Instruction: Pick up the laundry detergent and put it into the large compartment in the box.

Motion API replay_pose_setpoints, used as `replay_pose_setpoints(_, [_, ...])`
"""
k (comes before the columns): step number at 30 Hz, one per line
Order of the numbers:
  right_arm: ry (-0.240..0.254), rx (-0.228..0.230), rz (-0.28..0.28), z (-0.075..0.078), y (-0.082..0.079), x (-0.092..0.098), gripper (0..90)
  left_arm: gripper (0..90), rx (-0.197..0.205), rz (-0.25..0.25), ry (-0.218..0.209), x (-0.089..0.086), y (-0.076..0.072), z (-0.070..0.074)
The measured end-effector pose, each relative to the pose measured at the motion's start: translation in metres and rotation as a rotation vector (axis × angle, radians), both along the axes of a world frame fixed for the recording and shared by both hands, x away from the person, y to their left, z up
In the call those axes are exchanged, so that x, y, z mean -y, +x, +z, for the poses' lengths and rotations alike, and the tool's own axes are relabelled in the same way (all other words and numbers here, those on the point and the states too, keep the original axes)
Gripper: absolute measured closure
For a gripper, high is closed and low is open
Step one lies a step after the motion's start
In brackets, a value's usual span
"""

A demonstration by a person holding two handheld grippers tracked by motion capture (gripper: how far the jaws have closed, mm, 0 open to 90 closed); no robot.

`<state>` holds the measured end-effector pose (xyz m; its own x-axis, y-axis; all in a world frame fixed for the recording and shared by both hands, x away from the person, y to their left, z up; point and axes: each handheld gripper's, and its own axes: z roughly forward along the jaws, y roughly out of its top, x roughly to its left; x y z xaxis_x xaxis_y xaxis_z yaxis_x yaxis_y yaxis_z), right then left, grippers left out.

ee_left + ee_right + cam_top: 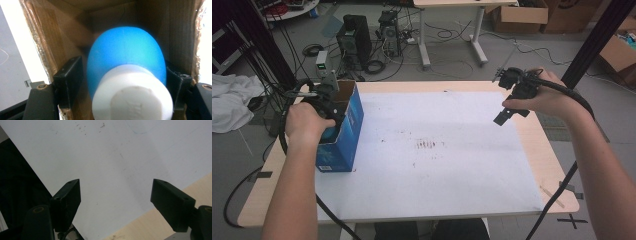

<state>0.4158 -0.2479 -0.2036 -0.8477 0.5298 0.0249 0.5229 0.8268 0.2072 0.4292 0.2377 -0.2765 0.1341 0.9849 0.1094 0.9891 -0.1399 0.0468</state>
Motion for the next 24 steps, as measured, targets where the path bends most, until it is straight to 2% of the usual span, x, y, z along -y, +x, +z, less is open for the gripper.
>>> replay_pose_setpoints(18, [0.003, -0.003, -0.003, 0.0, -0.002, 0.001, 24.3, 26.7, 0.01, 0.002, -0.014, -0.002, -0.002, 0.004])
replay_pose_setpoints(24, [0.007, 0.002, 0.0, 0.001, -0.001, 0.001, 24.3, 25.0, 0.021, 0.0, -0.011, -0.002, -0.003, 0.011])
